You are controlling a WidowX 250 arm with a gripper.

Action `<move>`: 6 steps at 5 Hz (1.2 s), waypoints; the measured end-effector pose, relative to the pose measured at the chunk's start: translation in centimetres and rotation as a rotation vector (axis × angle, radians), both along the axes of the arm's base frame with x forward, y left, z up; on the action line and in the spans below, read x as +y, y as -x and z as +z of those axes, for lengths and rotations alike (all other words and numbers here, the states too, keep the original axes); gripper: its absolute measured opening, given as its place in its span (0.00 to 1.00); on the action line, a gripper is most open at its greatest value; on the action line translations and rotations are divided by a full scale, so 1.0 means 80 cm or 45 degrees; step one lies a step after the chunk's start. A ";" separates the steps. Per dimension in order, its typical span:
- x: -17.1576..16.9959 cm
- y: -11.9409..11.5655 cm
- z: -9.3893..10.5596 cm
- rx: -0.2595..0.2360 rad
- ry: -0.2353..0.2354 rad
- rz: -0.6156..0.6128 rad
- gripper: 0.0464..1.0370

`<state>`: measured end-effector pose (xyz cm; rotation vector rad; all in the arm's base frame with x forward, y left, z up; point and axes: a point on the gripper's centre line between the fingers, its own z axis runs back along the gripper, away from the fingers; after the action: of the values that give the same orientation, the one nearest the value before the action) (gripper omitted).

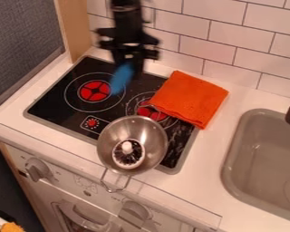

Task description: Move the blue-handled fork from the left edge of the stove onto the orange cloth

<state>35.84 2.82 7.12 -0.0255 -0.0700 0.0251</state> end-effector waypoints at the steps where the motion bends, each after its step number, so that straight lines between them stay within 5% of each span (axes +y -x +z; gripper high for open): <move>1: -0.048 -0.026 -0.001 0.007 -0.049 0.017 0.33; 4: -0.071 -0.036 -0.021 -0.015 -0.072 0.144 0.40; 5: -0.072 -0.034 -0.039 -0.016 -0.057 0.086 0.75; 6: -0.070 -0.038 -0.041 -0.042 -0.021 0.051 0.96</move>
<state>38.84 -2.77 3.84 -0.0083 -0.1040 0.0643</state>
